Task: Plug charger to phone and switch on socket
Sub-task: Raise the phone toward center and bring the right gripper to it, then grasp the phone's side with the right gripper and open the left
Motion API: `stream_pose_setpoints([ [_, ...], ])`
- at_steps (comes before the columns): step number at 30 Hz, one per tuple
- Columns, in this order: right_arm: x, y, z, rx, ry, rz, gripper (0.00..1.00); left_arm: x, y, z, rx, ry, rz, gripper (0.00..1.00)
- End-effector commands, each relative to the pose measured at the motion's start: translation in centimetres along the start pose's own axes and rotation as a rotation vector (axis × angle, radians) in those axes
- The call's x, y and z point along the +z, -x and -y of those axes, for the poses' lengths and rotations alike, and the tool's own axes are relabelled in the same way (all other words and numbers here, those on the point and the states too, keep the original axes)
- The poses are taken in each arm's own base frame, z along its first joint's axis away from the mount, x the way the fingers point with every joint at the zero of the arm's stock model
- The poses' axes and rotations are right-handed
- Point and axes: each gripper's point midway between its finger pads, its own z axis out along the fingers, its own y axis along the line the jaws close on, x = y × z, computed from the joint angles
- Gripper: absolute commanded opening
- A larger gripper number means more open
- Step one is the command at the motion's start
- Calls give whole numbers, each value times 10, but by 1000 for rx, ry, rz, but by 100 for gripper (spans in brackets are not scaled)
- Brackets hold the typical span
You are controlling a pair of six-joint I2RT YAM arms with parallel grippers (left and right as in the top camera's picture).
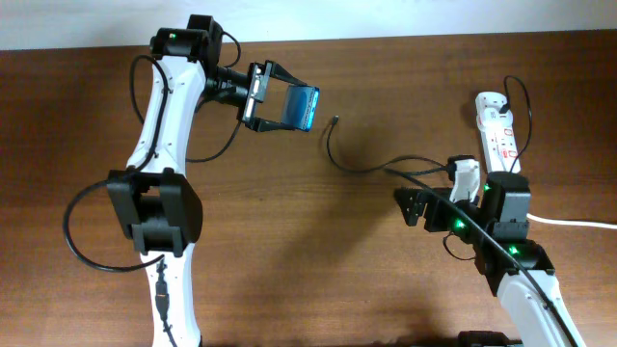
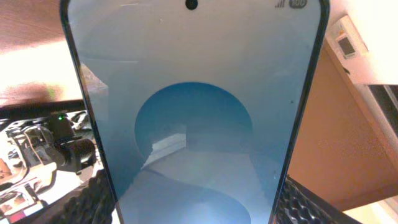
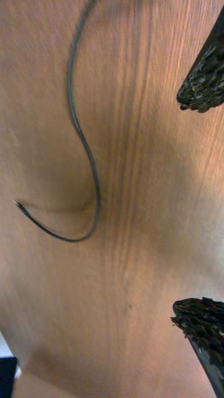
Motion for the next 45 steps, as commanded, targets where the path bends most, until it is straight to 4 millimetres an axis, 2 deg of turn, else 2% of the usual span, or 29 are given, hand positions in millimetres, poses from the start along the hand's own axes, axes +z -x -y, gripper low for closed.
stream_pose_setpoints([
  [1,7,-1,-25,7,167,-38,99,-6,-8,8,-8,-30,-17,0],
  [4,3,15,-32,52,181,-14,79,-7,15,-4,-2,43,118,0],
  [5,0,32,-39,68,184,13,76,-9,25,-10,-3,77,178,0],
  [8,3,60,-53,121,118,74,77,-8,49,-28,-77,184,363,0],
  [10,12,65,-74,136,160,89,74,2,51,-34,-109,230,421,0],
  [12,31,62,-87,205,172,82,70,14,53,-41,-136,284,496,0],
  [15,56,60,-104,197,227,74,70,33,46,-45,-108,334,518,0],
  [18,72,58,-106,282,248,62,65,52,37,-51,-71,382,528,0],
  [19,74,58,-105,294,250,61,59,56,34,-51,-64,389,524,0],
  [21,75,58,-106,290,250,65,56,62,32,-53,-52,404,532,0],
  [28,94,42,-112,322,214,36,55,77,25,-57,-12,437,542,0],
  [32,99,41,-110,345,208,39,43,89,22,-61,31,479,583,0],
  [42,107,36,-107,431,159,49,38,95,19,-58,46,465,566,0],
  [45,113,36,-105,437,163,51,33,98,16,-59,53,470,560,0],
])
